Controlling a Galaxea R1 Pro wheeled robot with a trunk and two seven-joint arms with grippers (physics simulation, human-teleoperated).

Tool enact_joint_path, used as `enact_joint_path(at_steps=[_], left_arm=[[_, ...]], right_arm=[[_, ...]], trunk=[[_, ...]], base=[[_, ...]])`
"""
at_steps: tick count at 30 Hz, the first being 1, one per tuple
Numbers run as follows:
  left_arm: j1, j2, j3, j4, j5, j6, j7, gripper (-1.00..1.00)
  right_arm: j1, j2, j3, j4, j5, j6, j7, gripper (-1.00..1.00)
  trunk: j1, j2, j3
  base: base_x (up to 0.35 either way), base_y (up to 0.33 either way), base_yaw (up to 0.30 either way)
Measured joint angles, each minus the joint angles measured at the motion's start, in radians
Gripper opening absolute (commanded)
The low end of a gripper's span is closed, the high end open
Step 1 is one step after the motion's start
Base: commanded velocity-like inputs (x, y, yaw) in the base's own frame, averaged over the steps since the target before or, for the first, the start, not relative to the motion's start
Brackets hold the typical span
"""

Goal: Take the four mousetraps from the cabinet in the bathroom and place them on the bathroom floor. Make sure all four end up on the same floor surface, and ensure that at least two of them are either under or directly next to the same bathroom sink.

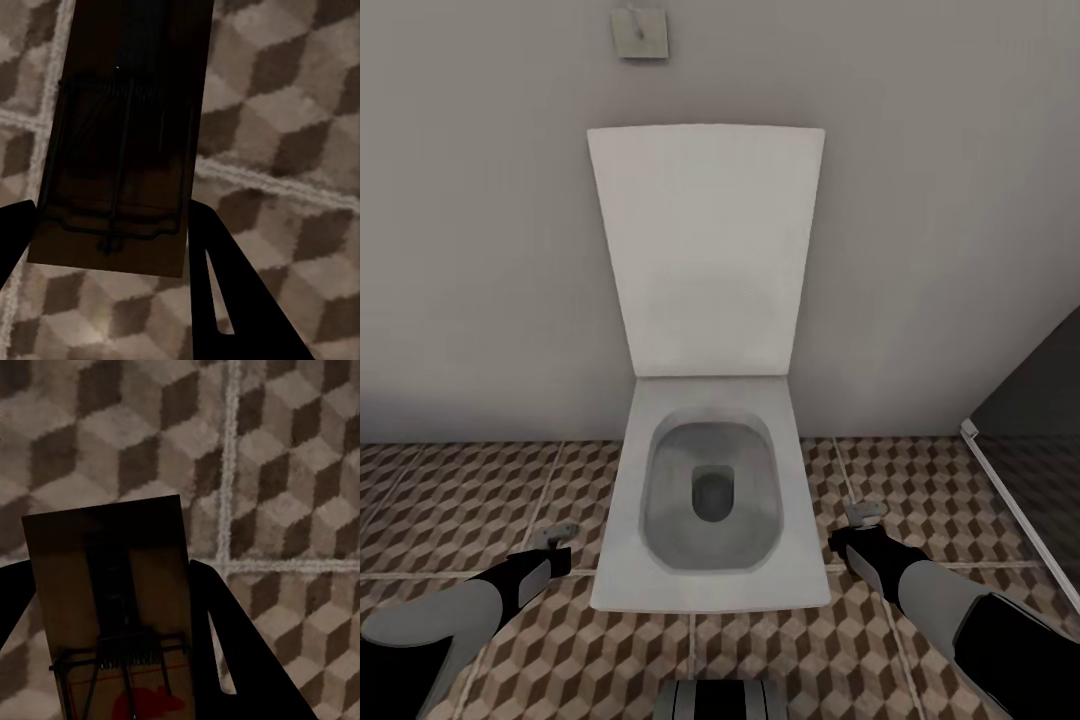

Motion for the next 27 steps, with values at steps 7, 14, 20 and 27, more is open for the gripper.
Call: enact_joint_path(at_steps=[7,14,20,27], left_arm=[[0.0,0.001,0.002,0.0,0.0,0.0,0.001,-1.0],[0.0,0.001,0.003,0.0,0.002,0.002,0.0,-1.0],[0.0,-0.001,0.003,0.0,0.002,0.006,0.0,-1.0],[0.0,0.004,0.006,0.0,0.002,0.006,0.0,-1.0]], right_arm=[[0.0,0.007,0.0,-0.002,-0.001,0.0,0.0,-1.0],[0.0,0.011,0.0,-0.003,0.0,0.0,0.0,-1.0],[0.0,0.012,0.0,-0.003,0.0,0.0,0.0,-1.0],[0.0,0.012,0.0,-0.003,0.0,0.0,0.0,-1.0]], trunk=[[0.0,0.0,0.0],[0.001,-0.001,-0.011],[0.004,-0.002,-0.035],[0.007,-0.004,-0.062]], base=[[0.0,0.0,0.0],[0.0,0.0,0.0],[0.0,0.0,0.0],[0.0,0.0,0.0]])
